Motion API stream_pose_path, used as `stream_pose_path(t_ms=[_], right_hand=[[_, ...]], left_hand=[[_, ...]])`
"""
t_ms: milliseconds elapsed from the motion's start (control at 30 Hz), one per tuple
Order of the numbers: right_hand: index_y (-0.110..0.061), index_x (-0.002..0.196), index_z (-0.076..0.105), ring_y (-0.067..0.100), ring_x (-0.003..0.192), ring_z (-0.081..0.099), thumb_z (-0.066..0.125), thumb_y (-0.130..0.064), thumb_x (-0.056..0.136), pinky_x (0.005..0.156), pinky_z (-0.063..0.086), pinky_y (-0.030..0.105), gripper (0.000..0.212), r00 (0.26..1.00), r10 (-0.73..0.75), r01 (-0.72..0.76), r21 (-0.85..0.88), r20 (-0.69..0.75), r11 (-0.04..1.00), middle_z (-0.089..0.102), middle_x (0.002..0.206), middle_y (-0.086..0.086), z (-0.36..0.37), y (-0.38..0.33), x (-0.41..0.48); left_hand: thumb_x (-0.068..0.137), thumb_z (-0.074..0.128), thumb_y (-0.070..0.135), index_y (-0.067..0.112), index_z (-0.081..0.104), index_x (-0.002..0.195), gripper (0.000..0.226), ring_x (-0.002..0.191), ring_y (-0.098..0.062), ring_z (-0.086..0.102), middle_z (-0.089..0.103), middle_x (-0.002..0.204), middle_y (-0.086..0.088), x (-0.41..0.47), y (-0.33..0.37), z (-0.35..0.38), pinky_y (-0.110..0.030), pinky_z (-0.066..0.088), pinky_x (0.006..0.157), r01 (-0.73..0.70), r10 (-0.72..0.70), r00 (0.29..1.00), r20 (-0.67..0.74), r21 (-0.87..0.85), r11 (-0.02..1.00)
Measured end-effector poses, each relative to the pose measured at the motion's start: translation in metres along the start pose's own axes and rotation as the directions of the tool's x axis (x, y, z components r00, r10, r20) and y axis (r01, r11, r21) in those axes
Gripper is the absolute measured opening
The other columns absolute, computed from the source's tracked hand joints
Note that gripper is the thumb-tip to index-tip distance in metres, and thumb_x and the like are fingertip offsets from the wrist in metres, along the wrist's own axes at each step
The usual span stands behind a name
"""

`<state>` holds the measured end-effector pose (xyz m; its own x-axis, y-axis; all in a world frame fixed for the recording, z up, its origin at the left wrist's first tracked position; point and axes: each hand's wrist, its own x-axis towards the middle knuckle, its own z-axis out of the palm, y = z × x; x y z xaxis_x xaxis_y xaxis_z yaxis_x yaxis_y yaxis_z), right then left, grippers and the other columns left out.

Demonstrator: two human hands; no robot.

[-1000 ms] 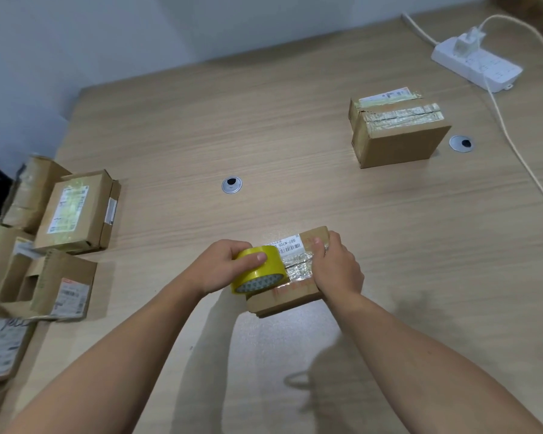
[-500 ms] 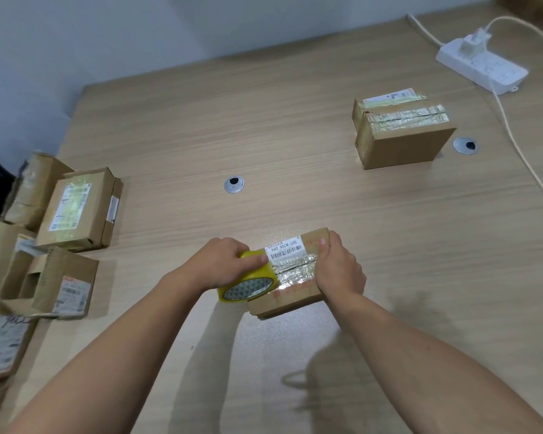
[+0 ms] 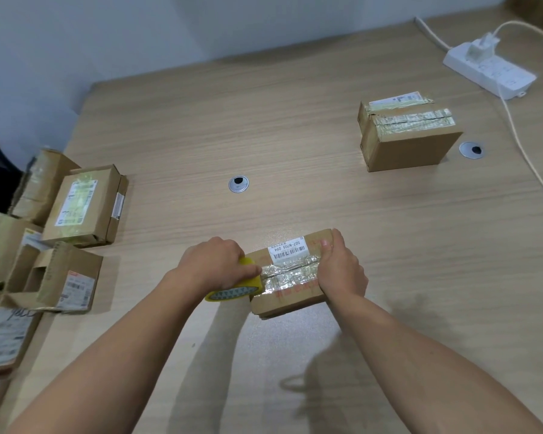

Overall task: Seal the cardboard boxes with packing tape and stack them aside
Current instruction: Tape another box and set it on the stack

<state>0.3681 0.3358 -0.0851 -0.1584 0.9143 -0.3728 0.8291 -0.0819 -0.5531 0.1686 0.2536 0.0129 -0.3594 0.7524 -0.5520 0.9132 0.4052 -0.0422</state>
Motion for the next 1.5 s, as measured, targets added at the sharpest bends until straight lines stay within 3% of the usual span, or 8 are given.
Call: stream_pose_path(t_ms=[100, 167, 300, 467, 667, 833, 1067, 1500], right_hand=[[-0.049, 0.155, 0.011, 0.027, 0.121, 0.055, 0.021, -0.043, 0.109, 0.086, 0.041, 0.041, 0.048, 0.997, -0.081, 0.081, 0.004, 0.009, 0.997, 0.036, 0.154, -0.009, -0.001, -0.001, -0.002], [-0.052, 0.154, 0.016, 0.025, 0.124, 0.053, 0.021, -0.041, 0.109, 0.088, 0.043, 0.042, 0.046, 0.992, -0.123, 0.123, -0.02, 0.03, 0.992, 0.03, 0.158, -0.01, -0.002, 0.0, -0.001], [-0.045, 0.145, 0.033, 0.02, 0.091, 0.05, 0.021, -0.047, 0.108, 0.08, 0.039, 0.038, 0.039, 0.993, -0.104, 0.105, -0.014, 0.056, 0.994, 0.046, 0.136, -0.006, -0.003, 0.0, 0.002], [-0.042, 0.133, 0.036, 0.023, 0.084, 0.047, 0.02, -0.048, 0.108, 0.078, 0.038, 0.038, 0.031, 0.994, -0.099, 0.101, -0.042, 0.039, 0.994, 0.047, 0.125, -0.002, -0.002, -0.002, 0.004], [-0.043, 0.132, 0.037, 0.023, 0.083, 0.046, 0.019, -0.049, 0.107, 0.077, 0.037, 0.038, 0.031, 0.996, -0.089, 0.09, -0.05, 0.03, 0.995, 0.048, 0.124, -0.001, -0.001, -0.002, 0.003], [-0.041, 0.141, 0.033, 0.022, 0.086, 0.043, 0.018, -0.044, 0.109, 0.078, 0.035, 0.038, 0.036, 0.996, -0.085, 0.087, -0.058, 0.036, 0.995, 0.05, 0.13, 0.001, -0.003, -0.003, 0.001], [-0.042, 0.141, 0.029, 0.028, 0.097, 0.053, 0.018, -0.045, 0.109, 0.079, 0.036, 0.04, 0.035, 0.994, -0.091, 0.094, -0.056, 0.062, 0.994, 0.051, 0.131, 0.002, -0.004, -0.003, 0.001], [-0.044, 0.145, 0.027, 0.033, 0.11, 0.057, 0.019, -0.044, 0.109, 0.082, 0.036, 0.042, 0.037, 0.994, -0.092, 0.096, -0.058, 0.064, 0.994, 0.053, 0.135, 0.004, -0.003, -0.002, 0.002]], left_hand=[[0.085, 0.049, 0.077, 0.027, 0.071, 0.096, 0.055, 0.085, -0.021, 0.058, 0.05, 0.077, 0.005, -0.001, -0.001, 0.001, -0.032, 0.042, 0.067, 0.023, -0.023, 1.0, 0.014, -0.022, 0.999], [0.085, 0.049, 0.077, 0.027, 0.071, 0.093, 0.055, 0.083, -0.02, 0.059, 0.051, 0.074, 0.006, -0.002, -0.001, 0.001, -0.031, 0.042, 0.065, 0.028, -0.028, 1.0, 0.015, -0.04, 0.999], [0.085, 0.048, 0.077, 0.027, 0.065, 0.083, 0.053, 0.081, -0.02, 0.059, 0.052, 0.073, 0.006, -0.006, 0.0, 0.003, -0.031, 0.04, 0.063, 0.014, -0.014, 1.0, -0.009, -0.04, 0.999], [0.087, 0.047, 0.076, 0.028, 0.062, 0.089, 0.05, 0.087, -0.023, 0.058, 0.056, 0.085, 0.002, -0.008, 0.002, 0.01, -0.033, 0.042, 0.067, -0.001, -0.001, 1.0, -0.026, -0.086, 0.996], [0.069, 0.046, 0.055, 0.023, 0.067, 0.093, 0.046, 0.088, -0.02, 0.059, 0.066, 0.094, -0.002, -0.014, -0.009, 0.009, -0.033, 0.046, 0.073, -0.011, 0.021, 1.0, 0.016, -0.478, 0.879], [0.069, 0.065, 0.059, 0.021, 0.069, 0.064, 0.038, 0.065, -0.011, 0.055, 0.061, 0.064, 0.006, -0.021, -0.039, 0.011, -0.031, 0.041, 0.068, 0.022, 0.077, 0.991, 0.111, -0.697, 0.717], [0.068, 0.067, 0.062, 0.024, 0.071, 0.063, 0.039, 0.064, -0.009, 0.064, 0.069, 0.064, 0.006, -0.021, -0.036, 0.009, -0.027, 0.048, 0.066, 0.006, 0.06, 0.996, 0.068, -0.707, 0.707], [0.09, 0.064, 0.051, 0.02, 0.066, 0.072, 0.036, 0.075, -0.017, 0.062, 0.067, 0.079, -0.004, -0.015, -0.035, 0.022, -0.027, 0.045, 0.063, 0.063, -0.032, 0.996, 0.081, -0.41, 0.91]])
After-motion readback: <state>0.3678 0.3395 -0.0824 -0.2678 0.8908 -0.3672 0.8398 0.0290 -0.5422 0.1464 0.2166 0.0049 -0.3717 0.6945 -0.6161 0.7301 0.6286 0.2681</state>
